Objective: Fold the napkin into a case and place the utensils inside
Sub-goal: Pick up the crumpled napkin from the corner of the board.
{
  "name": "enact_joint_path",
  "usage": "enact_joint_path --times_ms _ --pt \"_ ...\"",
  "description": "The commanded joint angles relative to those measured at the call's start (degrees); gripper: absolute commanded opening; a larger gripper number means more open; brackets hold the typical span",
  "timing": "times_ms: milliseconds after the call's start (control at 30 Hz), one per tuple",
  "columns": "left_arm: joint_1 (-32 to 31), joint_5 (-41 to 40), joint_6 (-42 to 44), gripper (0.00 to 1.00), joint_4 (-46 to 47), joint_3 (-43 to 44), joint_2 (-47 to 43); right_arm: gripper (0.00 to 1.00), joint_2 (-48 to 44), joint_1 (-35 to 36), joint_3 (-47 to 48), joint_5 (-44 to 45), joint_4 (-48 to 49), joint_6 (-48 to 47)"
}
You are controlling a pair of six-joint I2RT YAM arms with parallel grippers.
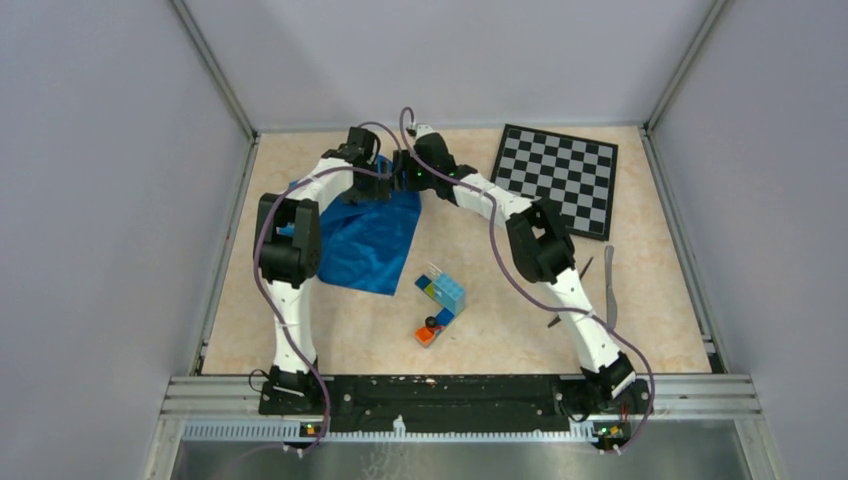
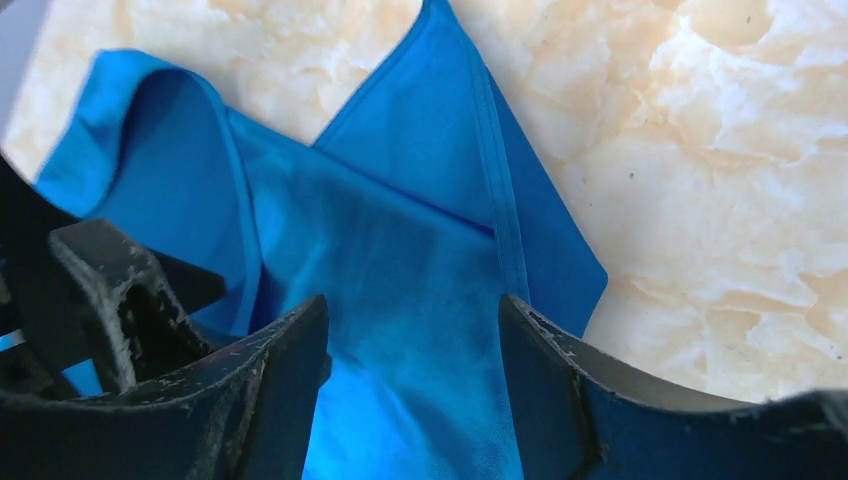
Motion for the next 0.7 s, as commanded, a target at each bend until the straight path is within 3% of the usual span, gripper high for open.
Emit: enact_joint_path --times_ms 0,200,333,400,500,600,667 --pt "0.1 -3.85 1.38 0.81 -1.51 -0.75 -0.47 0.62 3.75 0.85 7.88 5.26 -10.65 -5.4" --pt "-0.03 -5.94 1.03 0.74 -2.61 -2.57 -0.98 0.6 4.01 1.5 8.72 10.26 -12.56 -8.14" --pt "0.0 -6.48 1.07 0.58 -1.99 -3.48 -1.14 0.52 4.1 1.47 8.62 11.86 -13.42 -9.14" --pt "0.01 -6.77 1.13 0.45 -2.42 -3.1 -0.91 0.47 3.83 1.41 8.4 12.98 -13.76 -9.51" --pt "0.14 -8.74 0.93 0.25 -3.09 -2.87 -2.03 0.32 2.81 1.13 7.16 13.85 -13.49 -9.74" --pt "1.09 -9.58 0.58 0.06 -2.77 -3.33 -4.95 0.06 0.2 -0.19 3.69 13.43 -12.16 -8.86" --pt "2.37 -9.18 -0.11 0.0 -2.3 -4.14 -7.77 0.0 -2.42 -1.78 -0.08 12.53 -11.13 -7.92"
